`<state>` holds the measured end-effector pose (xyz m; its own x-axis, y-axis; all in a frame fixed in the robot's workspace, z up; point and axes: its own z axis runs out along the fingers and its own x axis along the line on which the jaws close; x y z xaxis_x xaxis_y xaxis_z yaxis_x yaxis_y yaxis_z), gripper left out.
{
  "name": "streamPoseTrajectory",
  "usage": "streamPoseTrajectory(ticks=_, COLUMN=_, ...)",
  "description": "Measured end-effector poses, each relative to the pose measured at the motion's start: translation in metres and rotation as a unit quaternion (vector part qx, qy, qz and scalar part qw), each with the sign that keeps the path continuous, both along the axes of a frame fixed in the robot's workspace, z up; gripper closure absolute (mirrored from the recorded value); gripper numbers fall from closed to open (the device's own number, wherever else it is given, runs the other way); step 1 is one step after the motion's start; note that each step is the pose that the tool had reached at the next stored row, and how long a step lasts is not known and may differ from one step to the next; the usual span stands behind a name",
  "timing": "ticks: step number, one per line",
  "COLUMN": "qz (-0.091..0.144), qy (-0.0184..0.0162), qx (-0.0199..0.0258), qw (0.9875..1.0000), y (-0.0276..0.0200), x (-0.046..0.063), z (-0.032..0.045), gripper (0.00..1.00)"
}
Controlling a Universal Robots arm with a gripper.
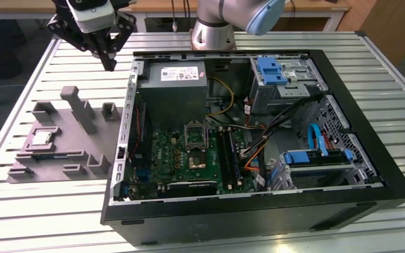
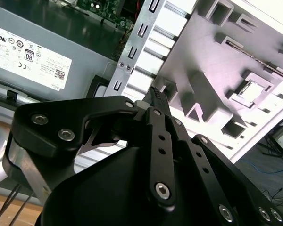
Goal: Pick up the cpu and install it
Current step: 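Reach for the cpu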
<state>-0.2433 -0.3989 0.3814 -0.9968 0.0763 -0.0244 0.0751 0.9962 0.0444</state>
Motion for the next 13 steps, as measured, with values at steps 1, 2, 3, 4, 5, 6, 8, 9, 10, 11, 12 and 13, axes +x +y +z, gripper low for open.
streamPoseTrajectory(ticks=1, qz=0.000, qy=0.0000, qx=0.0000, qw=1.0000, y=0.0000, x=-0.0006, z=-0.0001, gripper=0.89)
streamPoseTrajectory(ticks=2, qz=0.000, qy=0.0000, qx=0.0000, qw=1.0000, y=0.0000, x=-0.0011, z=-0.0001, gripper=0.89)
streamPoseTrajectory(ticks=3, qz=0.000, qy=0.0000, qx=0.0000, qw=1.0000, y=0.0000, x=-0.0017, z=-0.0001, gripper=0.89)
streamPoseTrajectory(ticks=4, qz=0.000, qy=0.0000, qx=0.0000, qw=1.0000, y=0.0000, x=-0.0023, z=-0.0002, gripper=0.89)
streamPoseTrajectory(ticks=5, qz=0.000, qy=0.0000, qx=0.0000, qw=1.0000, y=0.0000, x=-0.0029, z=-0.0002, gripper=0.89)
streamPoseTrajectory(ticks=6, qz=0.000, qy=0.0000, qx=0.0000, qw=1.0000, y=0.0000, x=-0.0035, z=-0.0003, gripper=0.89)
streamPoseTrajectory(ticks=8, qz=0.000, qy=0.0000, qx=0.0000, qw=1.0000, y=0.0000, x=-0.0047, z=-0.0003, gripper=0.89)
streamPoseTrajectory(ticks=9, qz=0.000, qy=0.0000, qx=0.0000, qw=1.0000, y=0.0000, x=-0.0053, z=-0.0003, gripper=0.89)
streamPoseTrajectory(ticks=10, qz=0.000, qy=0.0000, qx=0.0000, qw=1.0000, y=0.0000, x=-0.0059, z=-0.0004, gripper=0.89)
streamPoseTrajectory(ticks=11, qz=0.000, qy=0.0000, qx=0.0000, qw=1.0000, y=0.0000, x=-0.0065, z=-0.0004, gripper=0.89)
streamPoseTrajectory(ticks=12, qz=0.000, qy=0.0000, qx=0.0000, qw=1.0000, y=0.0000, x=-0.0071, z=-0.0005, gripper=0.89)
streamPoseTrajectory(ticks=13, qz=0.000, qy=0.0000, qx=0.0000, qw=1.0000, y=0.0000, x=-0.0077, z=-0.0006, gripper=0.89)
